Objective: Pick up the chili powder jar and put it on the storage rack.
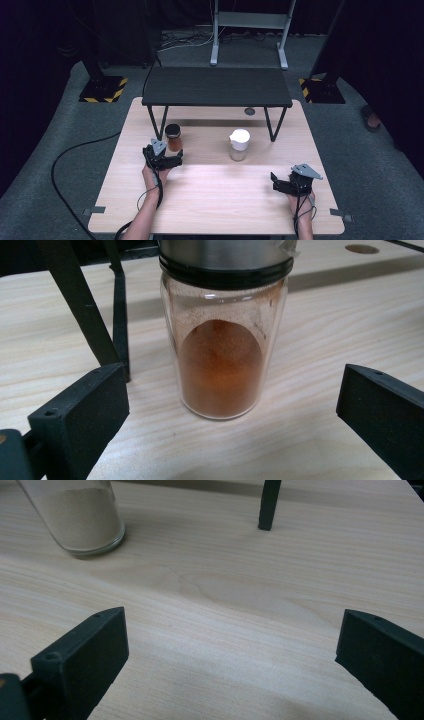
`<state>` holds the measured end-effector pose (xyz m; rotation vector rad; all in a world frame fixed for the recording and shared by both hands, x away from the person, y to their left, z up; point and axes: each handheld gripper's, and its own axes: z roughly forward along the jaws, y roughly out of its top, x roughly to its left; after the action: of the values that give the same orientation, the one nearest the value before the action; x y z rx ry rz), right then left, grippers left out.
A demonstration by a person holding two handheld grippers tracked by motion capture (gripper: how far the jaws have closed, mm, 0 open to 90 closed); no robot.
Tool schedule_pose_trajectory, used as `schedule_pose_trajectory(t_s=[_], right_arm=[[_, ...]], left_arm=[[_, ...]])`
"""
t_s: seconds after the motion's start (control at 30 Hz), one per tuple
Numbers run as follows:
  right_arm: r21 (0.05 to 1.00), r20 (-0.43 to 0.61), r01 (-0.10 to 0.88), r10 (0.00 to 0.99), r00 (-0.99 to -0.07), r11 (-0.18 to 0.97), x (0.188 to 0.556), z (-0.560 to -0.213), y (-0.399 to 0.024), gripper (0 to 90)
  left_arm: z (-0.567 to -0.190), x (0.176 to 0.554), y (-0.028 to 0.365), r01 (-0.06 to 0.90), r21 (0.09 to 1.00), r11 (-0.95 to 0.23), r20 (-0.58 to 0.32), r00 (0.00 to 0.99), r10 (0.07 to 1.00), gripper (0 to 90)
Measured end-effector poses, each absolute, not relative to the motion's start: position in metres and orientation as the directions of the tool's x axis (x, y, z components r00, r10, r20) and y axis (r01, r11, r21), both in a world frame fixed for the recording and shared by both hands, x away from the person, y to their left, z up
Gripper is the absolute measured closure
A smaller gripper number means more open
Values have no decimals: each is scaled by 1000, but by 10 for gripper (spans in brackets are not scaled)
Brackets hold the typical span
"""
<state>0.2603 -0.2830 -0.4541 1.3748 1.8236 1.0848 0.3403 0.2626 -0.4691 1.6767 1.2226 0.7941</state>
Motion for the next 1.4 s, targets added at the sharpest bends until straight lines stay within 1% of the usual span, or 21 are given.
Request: schedule_pose_trajectory(t_s=[0.63,0.73,0.83,1.4], right_arm=[[874,6,467,959,-283,132,260,-454,-283,0],[876,8,465,959,-283,130,260,-454,-283,0],[875,7,465,959,-284,131,260,-454,-283,0],[874,2,466,958,-287,138,261,-454,-283,0]], left_arm=[[-473,358,260,355,929,-101,-21,322,946,1],[-476,360,265,332,940,-75,-46,341,939,1],[-477,363,267,331,941,-68,-55,349,935,1],[-477,379,267,331,940,-84,-51,381,923,0]])
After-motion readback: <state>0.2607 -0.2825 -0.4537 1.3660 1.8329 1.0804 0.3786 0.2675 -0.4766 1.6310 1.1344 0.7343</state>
